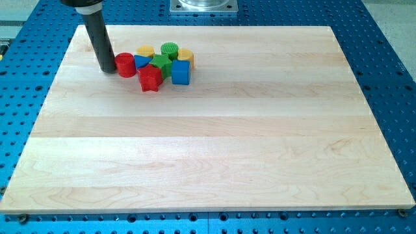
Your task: Move the red star into the blue cube
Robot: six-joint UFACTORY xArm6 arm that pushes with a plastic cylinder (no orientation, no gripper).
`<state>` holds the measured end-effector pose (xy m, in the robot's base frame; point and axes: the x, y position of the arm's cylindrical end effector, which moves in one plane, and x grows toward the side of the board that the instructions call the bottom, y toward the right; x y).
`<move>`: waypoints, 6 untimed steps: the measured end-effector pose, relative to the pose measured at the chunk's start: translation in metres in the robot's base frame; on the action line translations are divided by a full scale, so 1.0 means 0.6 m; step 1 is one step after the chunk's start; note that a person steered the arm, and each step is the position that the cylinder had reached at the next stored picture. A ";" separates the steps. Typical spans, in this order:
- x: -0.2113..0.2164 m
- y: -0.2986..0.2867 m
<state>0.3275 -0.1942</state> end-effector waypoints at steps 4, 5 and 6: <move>0.062 0.012; 0.070 0.030; 0.071 0.094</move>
